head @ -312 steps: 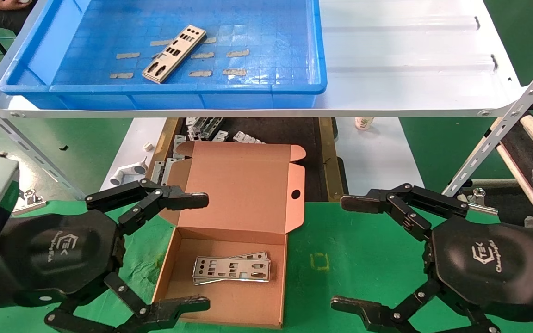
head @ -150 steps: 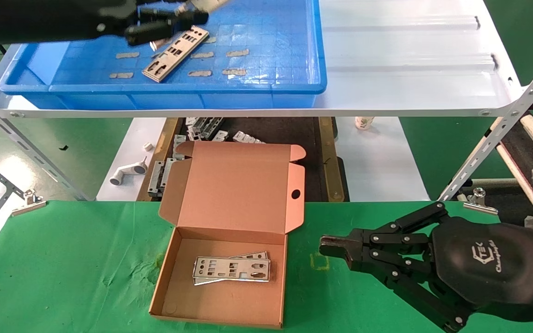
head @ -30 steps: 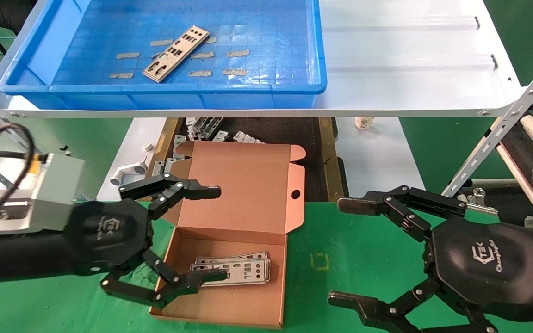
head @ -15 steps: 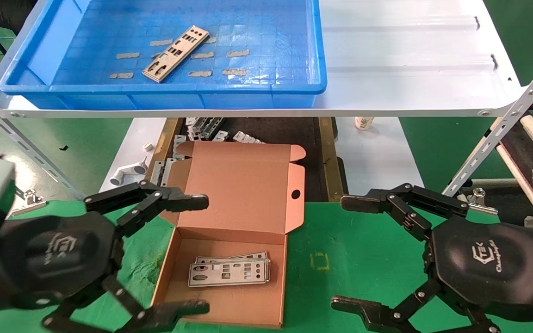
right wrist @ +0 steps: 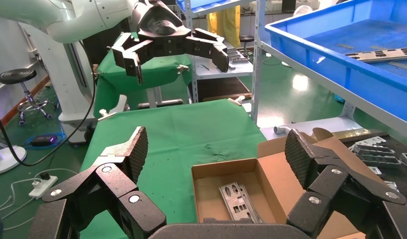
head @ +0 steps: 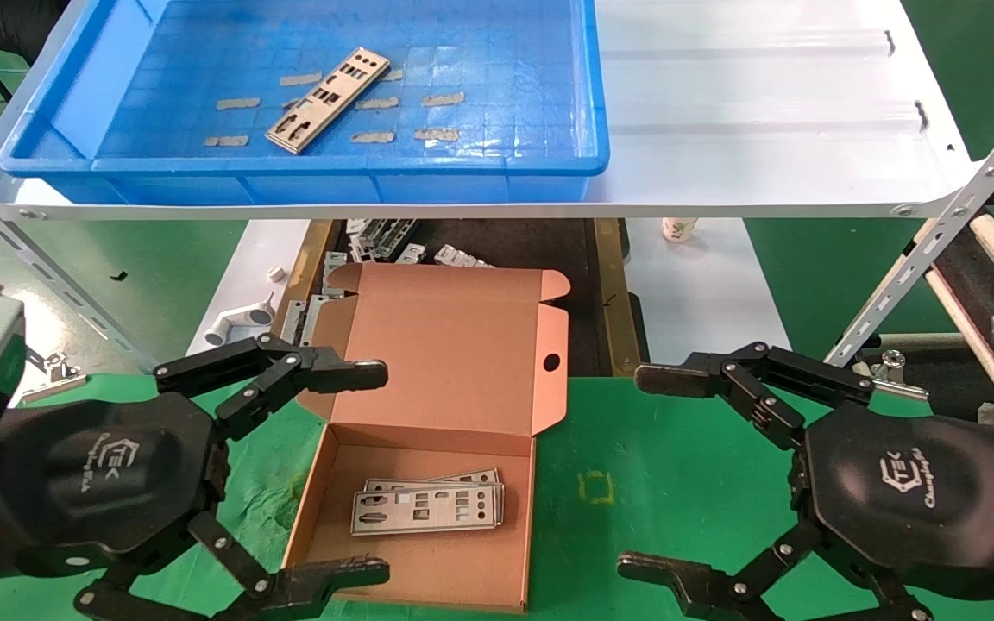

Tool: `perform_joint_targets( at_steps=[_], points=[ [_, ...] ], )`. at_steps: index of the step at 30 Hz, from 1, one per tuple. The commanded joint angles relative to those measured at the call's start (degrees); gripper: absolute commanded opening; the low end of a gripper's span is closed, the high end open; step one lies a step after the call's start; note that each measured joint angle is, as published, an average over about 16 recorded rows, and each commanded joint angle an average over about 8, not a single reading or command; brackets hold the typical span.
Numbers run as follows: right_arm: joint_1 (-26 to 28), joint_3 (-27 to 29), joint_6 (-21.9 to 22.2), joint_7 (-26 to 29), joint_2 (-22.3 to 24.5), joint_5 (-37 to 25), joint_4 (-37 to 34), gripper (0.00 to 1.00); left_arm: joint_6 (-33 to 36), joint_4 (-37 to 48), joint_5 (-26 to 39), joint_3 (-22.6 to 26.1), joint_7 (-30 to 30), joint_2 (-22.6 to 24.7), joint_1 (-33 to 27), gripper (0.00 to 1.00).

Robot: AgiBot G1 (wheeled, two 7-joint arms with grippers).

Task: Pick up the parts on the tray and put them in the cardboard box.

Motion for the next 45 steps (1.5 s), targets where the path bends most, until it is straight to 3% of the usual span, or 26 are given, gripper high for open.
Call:
perform_joint_targets(
  at_steps=[1, 45],
  points=[
    [0.00, 0.00, 0.00, 0.00, 0.00, 0.00, 0.00, 1.00, 0.01, 0.19, 0.11, 0.12, 0.08, 0.09, -0.12, 1.00],
    [0.00, 0.01, 0.00, 0.00, 0.00, 0.00, 0.00, 1.00, 0.11, 0.93, 0.55, 0.61, 0.43, 0.42, -0.58, 1.00]
  ],
)
